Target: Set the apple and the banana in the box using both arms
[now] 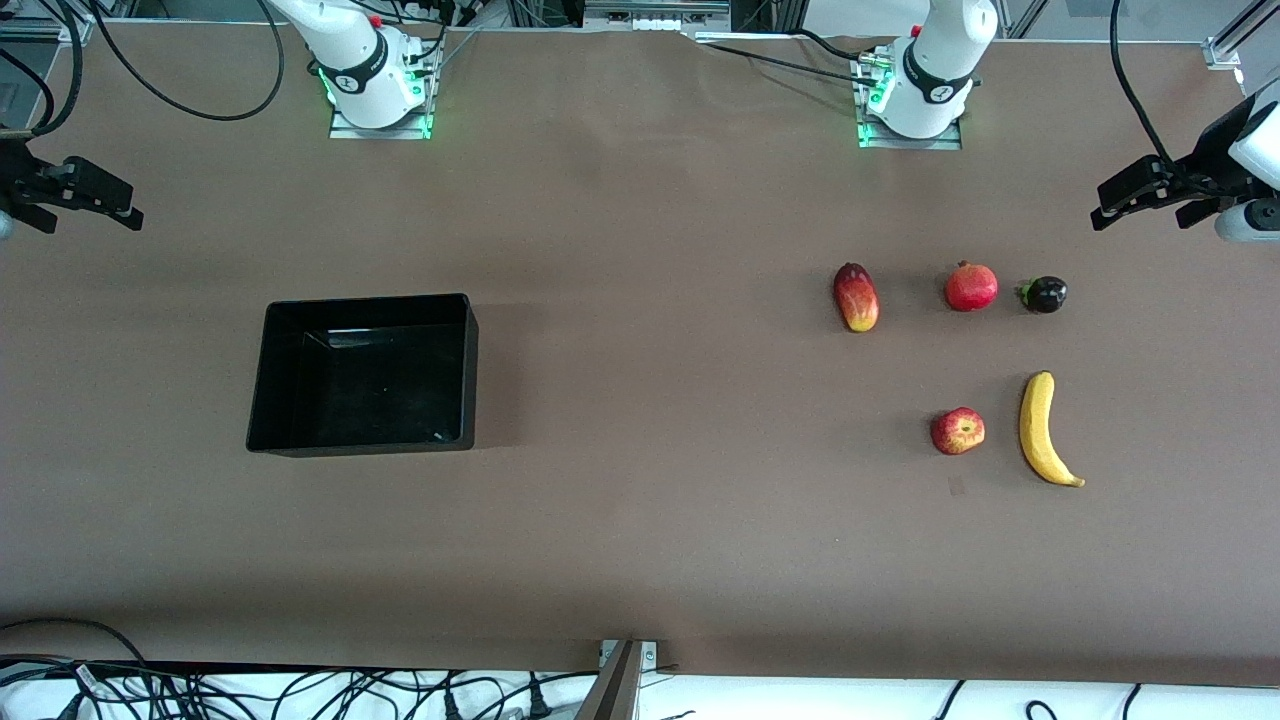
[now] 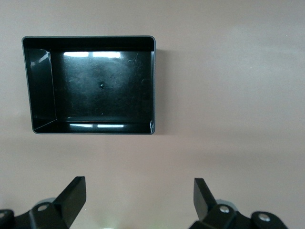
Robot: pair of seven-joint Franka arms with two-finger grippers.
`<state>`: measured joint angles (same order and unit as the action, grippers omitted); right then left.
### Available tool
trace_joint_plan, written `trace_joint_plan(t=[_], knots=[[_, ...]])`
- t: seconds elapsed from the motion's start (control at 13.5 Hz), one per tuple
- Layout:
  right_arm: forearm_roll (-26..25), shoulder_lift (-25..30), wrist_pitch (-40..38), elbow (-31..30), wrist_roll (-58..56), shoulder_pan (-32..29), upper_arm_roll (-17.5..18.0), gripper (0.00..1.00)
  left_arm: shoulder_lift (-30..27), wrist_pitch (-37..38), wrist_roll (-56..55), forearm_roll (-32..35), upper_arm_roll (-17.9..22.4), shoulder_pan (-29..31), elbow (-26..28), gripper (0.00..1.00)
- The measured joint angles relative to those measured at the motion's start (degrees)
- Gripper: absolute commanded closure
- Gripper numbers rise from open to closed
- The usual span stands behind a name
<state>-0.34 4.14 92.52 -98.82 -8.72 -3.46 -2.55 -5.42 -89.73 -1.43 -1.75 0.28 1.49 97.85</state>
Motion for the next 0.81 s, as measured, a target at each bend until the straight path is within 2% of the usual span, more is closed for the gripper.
trace_joint_plan(t=[0.81], knots=[[0.0, -0.8, -0.4, 0.0, 0.8, 0.0, -0.8, 0.00, 0.0, 0.0, 0.0, 0.0, 0.0, 0.0, 0.0, 0.00]])
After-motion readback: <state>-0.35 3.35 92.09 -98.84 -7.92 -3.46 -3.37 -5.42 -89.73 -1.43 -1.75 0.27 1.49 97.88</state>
